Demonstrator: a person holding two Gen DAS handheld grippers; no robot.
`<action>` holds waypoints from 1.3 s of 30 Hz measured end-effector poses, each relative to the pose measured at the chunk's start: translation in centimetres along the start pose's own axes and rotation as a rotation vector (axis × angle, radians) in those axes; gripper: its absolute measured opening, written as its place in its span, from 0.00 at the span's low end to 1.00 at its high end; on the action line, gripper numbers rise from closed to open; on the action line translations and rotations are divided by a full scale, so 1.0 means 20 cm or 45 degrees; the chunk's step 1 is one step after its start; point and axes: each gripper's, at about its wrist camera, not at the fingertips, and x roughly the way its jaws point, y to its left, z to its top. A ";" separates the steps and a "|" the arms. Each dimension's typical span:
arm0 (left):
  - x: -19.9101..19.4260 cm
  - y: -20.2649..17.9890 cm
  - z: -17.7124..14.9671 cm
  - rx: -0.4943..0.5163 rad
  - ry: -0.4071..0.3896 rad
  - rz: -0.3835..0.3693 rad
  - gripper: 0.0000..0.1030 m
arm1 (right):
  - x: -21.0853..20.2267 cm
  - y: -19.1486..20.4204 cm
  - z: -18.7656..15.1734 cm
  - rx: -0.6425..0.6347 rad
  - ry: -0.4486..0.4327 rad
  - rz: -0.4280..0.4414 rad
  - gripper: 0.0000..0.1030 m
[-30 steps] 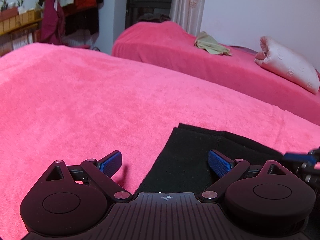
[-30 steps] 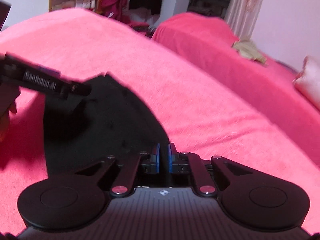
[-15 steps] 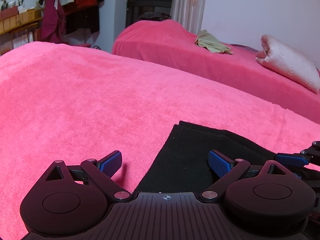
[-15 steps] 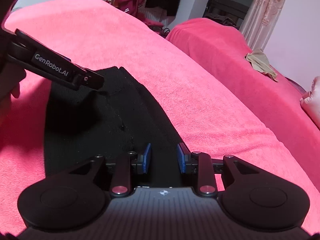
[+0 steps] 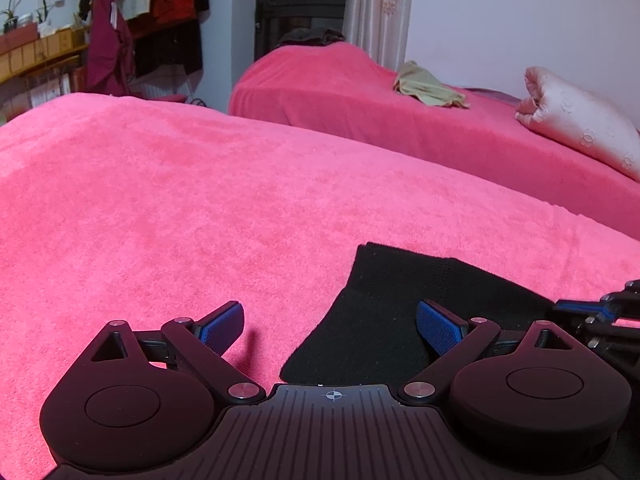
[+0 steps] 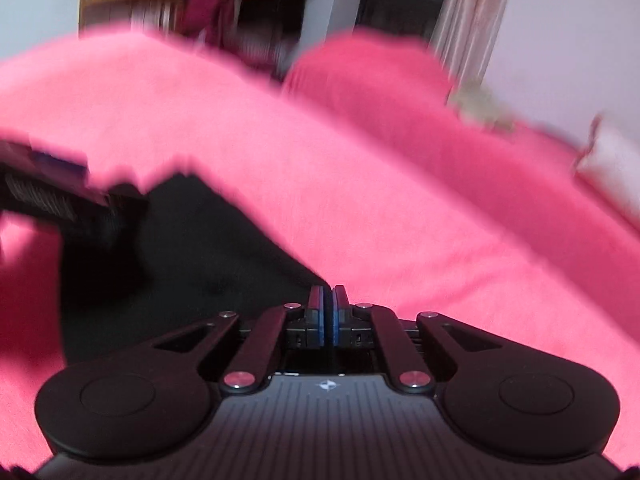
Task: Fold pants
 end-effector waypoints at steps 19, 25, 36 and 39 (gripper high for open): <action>-0.02 -0.41 -0.06 0.105 0.126 -0.328 1.00 | -0.71 -0.88 -1.03 1.295 -0.210 0.203 0.40; -0.02 -0.59 -0.18 0.379 0.046 -0.134 1.00 | -1.13 -1.36 -1.51 1.674 -0.344 -0.292 0.14; -0.02 -0.58 -0.18 0.352 0.022 -0.145 1.00 | -1.47 -1.36 -1.76 2.004 -0.260 -0.421 0.75; -0.02 -0.57 -0.18 0.343 0.020 -0.154 1.00 | -1.41 -1.42 -1.74 2.001 -0.299 -0.459 0.75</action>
